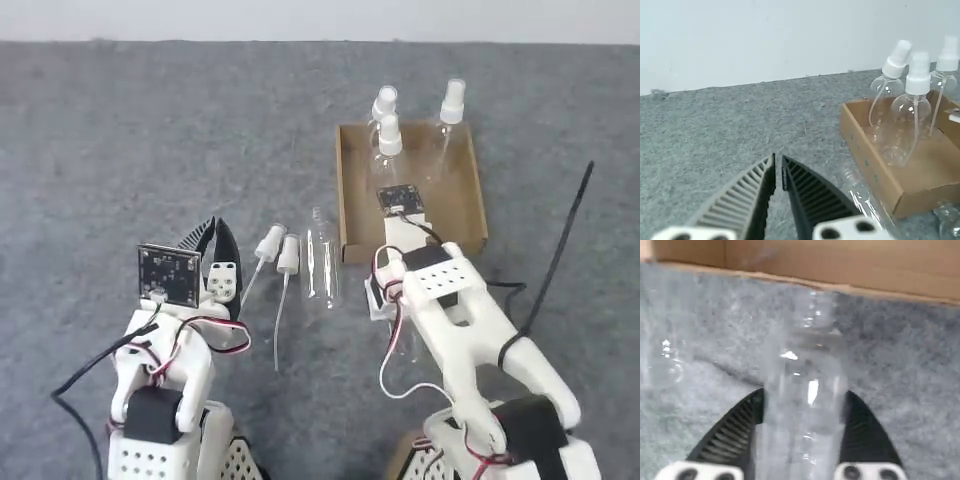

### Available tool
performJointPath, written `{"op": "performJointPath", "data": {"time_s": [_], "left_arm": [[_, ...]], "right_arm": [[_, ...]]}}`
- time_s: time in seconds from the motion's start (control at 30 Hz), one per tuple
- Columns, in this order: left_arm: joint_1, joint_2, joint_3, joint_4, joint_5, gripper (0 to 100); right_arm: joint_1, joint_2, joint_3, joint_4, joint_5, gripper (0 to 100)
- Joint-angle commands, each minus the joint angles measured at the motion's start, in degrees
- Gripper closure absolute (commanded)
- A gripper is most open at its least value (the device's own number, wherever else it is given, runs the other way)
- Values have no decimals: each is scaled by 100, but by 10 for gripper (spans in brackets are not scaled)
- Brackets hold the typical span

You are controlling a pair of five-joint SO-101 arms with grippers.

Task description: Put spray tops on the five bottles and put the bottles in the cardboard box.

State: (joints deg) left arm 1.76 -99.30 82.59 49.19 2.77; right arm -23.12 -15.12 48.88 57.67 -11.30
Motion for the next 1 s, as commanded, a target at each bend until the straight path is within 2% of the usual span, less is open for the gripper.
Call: {"op": "performJointPath", "data": {"time_s": [0.0, 0.17, 0.3, 0.5, 0.57, 0.7, 0.77, 0.87, 0.97], "left_arm": [[-44, -62, -31, -132, -9, 988], [-62, -18, -154, -114, -26, 988], [-211, 290, -804, 396, -35, 988], [-220, 2101, -2141, 651, -642, 988], [-229, 2980, -2633, 765, -870, 987], [-193, 4686, -3670, 1187, -1196, 981], [-193, 5424, -4040, 1213, -1345, 945], [-149, 6347, -4347, 1055, -1451, 873], [26, 7130, -4497, 862, -1653, 864]], "right_arm": [[-4, 13, -53, -48, -18, 984], [-13, 4, -97, 163, -18, 993], [22, -154, -220, 418, -18, 993], [-4, -989, -607, 1112, 62, 993], [-4, -1341, -703, 1402, 519, 993], [84, -2097, -1055, 2185, 1996, 993], [382, -2431, -1327, 2554, 2752, 993], [1385, -2712, -1714, 2844, 3411, 993], [2651, -2747, -1943, 2888, 4149, 993]]}}
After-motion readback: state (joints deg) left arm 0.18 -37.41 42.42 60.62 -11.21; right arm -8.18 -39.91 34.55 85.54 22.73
